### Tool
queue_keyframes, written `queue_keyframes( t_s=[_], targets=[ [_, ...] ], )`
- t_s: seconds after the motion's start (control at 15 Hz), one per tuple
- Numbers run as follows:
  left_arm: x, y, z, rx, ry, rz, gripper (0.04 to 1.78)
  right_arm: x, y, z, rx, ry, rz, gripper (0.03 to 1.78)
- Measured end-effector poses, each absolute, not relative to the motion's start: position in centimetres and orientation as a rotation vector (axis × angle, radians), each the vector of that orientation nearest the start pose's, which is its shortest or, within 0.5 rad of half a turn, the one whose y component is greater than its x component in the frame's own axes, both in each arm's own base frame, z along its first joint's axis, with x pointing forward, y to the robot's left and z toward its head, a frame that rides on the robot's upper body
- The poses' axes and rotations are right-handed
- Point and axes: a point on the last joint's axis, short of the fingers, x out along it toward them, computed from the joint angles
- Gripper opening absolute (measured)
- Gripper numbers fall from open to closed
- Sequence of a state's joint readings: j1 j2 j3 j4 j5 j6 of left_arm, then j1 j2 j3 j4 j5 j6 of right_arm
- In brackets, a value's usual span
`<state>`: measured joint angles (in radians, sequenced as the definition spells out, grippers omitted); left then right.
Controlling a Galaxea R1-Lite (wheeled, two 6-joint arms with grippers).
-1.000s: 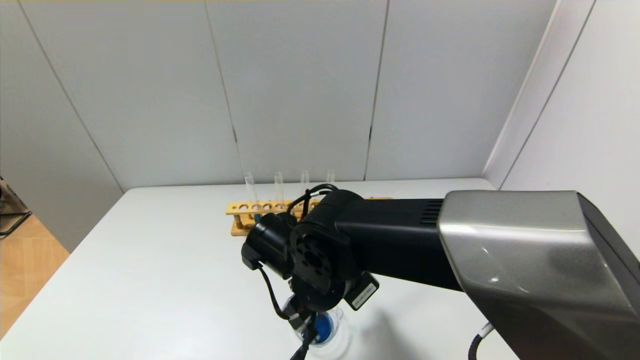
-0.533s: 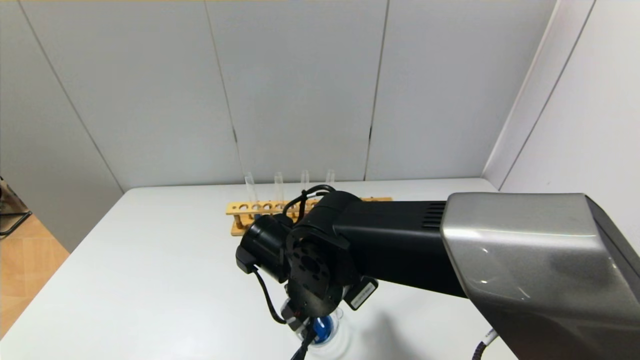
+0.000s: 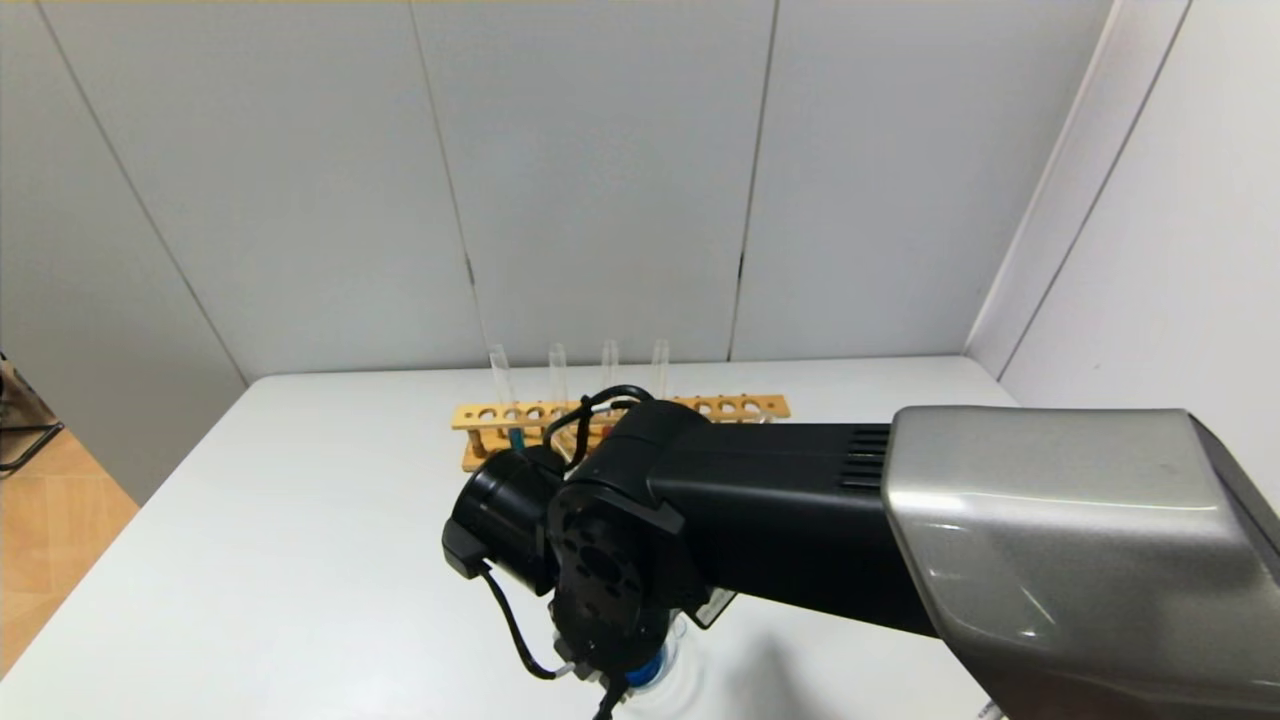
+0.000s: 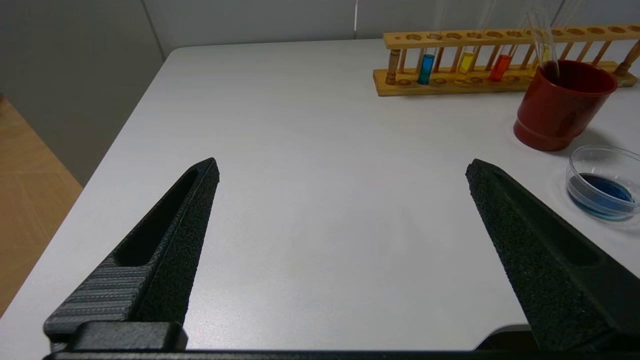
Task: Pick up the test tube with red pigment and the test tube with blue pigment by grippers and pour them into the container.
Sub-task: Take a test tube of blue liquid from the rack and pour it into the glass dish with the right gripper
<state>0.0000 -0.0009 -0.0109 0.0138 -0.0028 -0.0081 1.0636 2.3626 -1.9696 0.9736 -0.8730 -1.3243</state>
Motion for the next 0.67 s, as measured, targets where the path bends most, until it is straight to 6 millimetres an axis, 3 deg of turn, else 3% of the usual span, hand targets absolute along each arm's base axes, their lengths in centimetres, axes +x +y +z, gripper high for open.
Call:
queue_keyframes(
  t_s=[0.67],
  targets=[
    [-2.37, -0.01, 7.70, -0.008, 0.002, -0.003, 1.75, 21.56, 36.44, 12.29, -2.417, 0.609, 0.700, 0.33]
  ],
)
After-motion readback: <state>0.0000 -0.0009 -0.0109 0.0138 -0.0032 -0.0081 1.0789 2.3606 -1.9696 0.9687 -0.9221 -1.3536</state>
